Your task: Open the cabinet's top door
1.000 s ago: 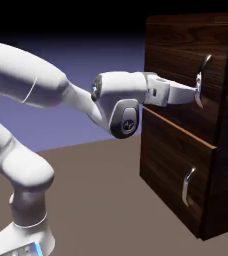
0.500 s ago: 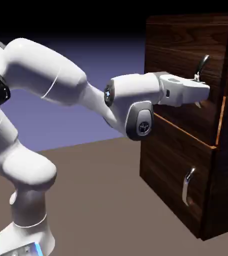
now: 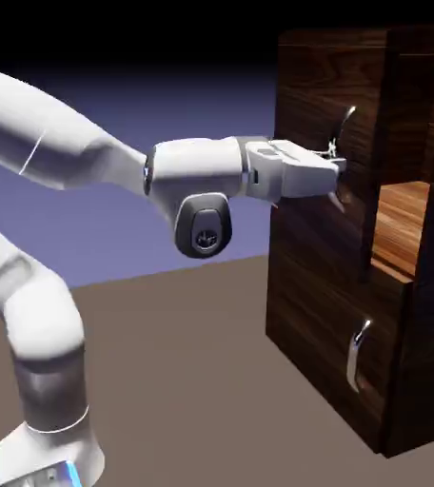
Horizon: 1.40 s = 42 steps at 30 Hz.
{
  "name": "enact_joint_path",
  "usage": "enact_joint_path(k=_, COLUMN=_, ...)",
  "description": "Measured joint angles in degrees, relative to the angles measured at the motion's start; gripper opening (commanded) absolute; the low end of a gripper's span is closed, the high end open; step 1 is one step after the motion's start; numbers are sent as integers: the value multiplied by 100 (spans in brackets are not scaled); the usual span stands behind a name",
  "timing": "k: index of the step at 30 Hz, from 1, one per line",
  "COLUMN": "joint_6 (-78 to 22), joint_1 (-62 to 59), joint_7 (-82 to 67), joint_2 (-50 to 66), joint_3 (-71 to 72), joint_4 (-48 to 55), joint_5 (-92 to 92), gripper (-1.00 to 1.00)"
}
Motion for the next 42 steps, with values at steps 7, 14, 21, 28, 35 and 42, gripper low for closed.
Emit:
enact_joint_path(k=7, joint_6=-23, joint_1=-1362, joint_7=784, joint_2=-290, joint_3=1153, joint_4=-275, joint_5=-163, gripper=-100)
enact_joint_path(k=14, joint_6=102, joint_1=-2634, joint_7=2528, joint_2=-255, joint_3=1642, joint_4=-175, joint_5=-1840, gripper=-100)
enact_joint_path(k=21, joint_6=105, joint_1=-4006, joint_7=4250, joint_2=-843, joint_3=2335, joint_4=-286, joint_5=-3145, gripper=-100)
enact_joint_path(k=28, joint_6=154, joint_1=-5164, joint_7=5993, joint_2=-1662, joint_3=2832, joint_4=-360, joint_5=-4398, gripper=-100)
enact_joint_path(k=35, joint_6=-1213, joint_1=-4553, joint_7=6749, joint_2=-3096, joint_3=2513, joint_4=-824, joint_5=-4977, gripper=-100)
enact_joint_path(k=42, joint_6=-2958, joint_1=-3458, joint_7=6905, joint_2=-4245, joint_3=2387, joint_4=-1128, joint_5=-5053, gripper=-100)
